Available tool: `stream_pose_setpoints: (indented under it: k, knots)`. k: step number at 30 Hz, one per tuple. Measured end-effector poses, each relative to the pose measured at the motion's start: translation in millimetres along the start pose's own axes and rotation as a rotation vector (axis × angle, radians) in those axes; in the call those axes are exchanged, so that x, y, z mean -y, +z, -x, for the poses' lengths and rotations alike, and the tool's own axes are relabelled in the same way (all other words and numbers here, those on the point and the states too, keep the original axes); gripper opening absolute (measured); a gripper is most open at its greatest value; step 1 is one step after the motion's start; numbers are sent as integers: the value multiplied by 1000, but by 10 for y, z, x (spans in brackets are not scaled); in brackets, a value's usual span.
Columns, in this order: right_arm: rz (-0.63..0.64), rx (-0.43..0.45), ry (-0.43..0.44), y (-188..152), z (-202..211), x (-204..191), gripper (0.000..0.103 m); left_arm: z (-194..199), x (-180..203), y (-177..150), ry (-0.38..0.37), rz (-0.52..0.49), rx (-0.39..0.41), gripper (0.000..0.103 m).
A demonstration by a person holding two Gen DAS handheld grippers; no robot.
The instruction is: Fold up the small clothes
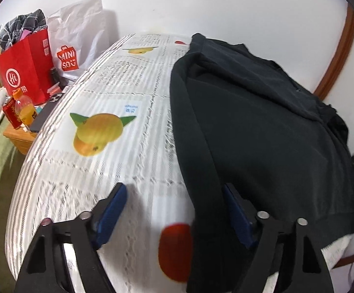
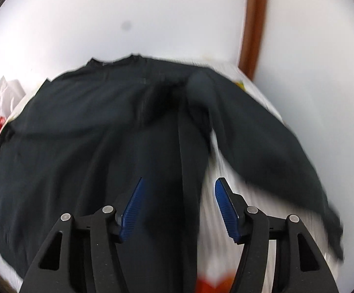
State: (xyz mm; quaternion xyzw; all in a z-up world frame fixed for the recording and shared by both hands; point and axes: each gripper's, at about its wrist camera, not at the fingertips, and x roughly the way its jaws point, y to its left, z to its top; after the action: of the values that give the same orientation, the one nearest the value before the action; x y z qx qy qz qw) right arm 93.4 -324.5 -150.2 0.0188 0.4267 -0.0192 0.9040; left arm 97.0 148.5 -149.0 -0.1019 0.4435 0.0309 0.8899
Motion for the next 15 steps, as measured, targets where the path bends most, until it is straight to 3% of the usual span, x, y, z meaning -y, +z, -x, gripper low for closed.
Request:
stream_pose_setpoints:
  k: [4, 7, 9, 10, 11, 12, 13, 15]
  knots:
    - [-18, -20, 33, -494, 204, 1, 60, 31, 29, -57, -50, -6, 10, 48]
    - [-33, -7, 46, -715, 308, -13, 60, 32, 89, -89, -56, -29, 9, 18]
    - [-34, -6, 54, -815, 328, -21, 58, 55, 95, -130, -46, -24, 18, 11]
    - [-35, -11, 35, -859, 313, -24, 47, 74, 89, -150, -45, -30, 19, 10]
    - [-36, -14, 26, -863, 295, -38, 29, 109, 91, -179, -41, -41, 22, 9]
    - [-34, -17, 30, -896, 301, -46, 20, 148, 75, -209, -40, -41, 27, 9]
    - [-32, -13, 37, -901, 305, -47, 12, 191, 59, -243, -45, -39, 30, 9]
    - [-27, -10, 53, -938, 366, -52, 7, 261, 30, -311, -51, -39, 26, 9]
